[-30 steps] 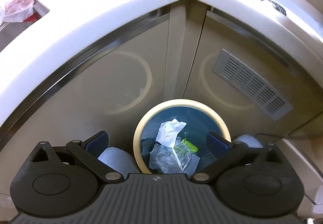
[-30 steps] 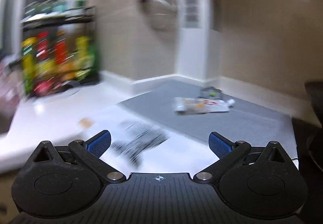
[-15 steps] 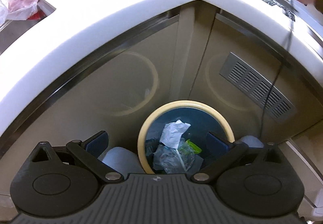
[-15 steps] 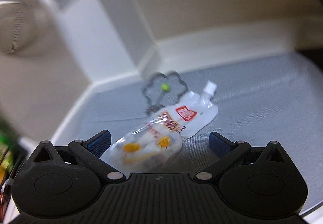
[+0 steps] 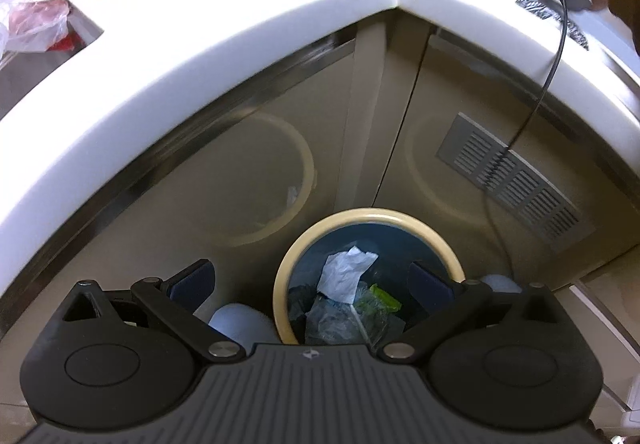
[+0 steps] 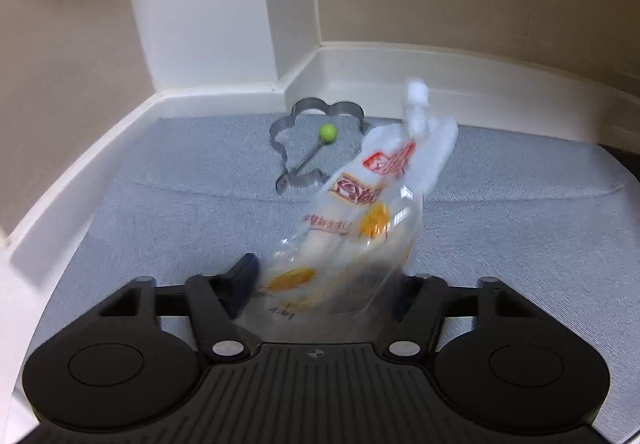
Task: Collect trash
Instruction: 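Move the right gripper to the clear snack pouch and grasp it, then grasp the flower-shaped egg ring with the left gripper while the right gripper holds the pouch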
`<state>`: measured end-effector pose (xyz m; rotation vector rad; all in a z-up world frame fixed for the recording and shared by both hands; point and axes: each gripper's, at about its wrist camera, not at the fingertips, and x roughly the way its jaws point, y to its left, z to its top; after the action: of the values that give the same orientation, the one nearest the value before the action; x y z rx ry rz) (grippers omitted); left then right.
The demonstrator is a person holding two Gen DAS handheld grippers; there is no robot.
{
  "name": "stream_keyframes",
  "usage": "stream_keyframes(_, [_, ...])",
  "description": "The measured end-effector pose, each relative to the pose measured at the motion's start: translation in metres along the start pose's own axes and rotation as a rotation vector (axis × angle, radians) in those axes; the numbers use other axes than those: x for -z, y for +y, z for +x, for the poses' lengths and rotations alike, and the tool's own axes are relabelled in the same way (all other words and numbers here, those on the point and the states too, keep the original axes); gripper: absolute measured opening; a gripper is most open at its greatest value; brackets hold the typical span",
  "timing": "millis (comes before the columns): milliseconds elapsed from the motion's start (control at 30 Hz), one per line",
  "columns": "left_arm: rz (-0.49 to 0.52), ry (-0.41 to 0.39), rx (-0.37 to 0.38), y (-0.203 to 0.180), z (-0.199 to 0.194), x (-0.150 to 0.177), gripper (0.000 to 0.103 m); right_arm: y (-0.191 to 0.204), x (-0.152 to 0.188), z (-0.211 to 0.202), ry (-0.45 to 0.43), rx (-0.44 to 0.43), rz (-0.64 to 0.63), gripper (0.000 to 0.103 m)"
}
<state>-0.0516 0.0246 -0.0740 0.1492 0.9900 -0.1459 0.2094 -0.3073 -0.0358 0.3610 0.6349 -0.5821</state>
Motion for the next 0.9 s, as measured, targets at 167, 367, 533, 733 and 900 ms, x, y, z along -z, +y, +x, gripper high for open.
stream_keyframes(167, [0.008,-0.046,0.005,-0.008,-0.017,-0.007,0.103,-0.048,0.012,-0.028,0.017,-0.118,0.043,0.029])
stream_keyframes(367, [0.003,-0.101,0.036,-0.019,-0.04,-0.026,0.103,-0.124,0.036,-0.064,-0.013,-0.223,0.11,0.029])
stream_keyframes(533, [0.061,-0.175,0.027,-0.041,-0.058,-0.052,0.103,-0.163,0.056,-0.084,-0.039,-0.253,0.1,0.029])
stream_keyframes(733, [0.096,-0.277,0.036,-0.076,-0.076,-0.105,0.103,-0.174,0.072,-0.092,-0.106,-0.262,-0.002,0.03])
stream_keyframes(900, [0.094,-0.397,0.066,-0.121,-0.082,-0.163,0.103,-0.191,0.071,-0.09,-0.098,-0.343,0.074,0.03])
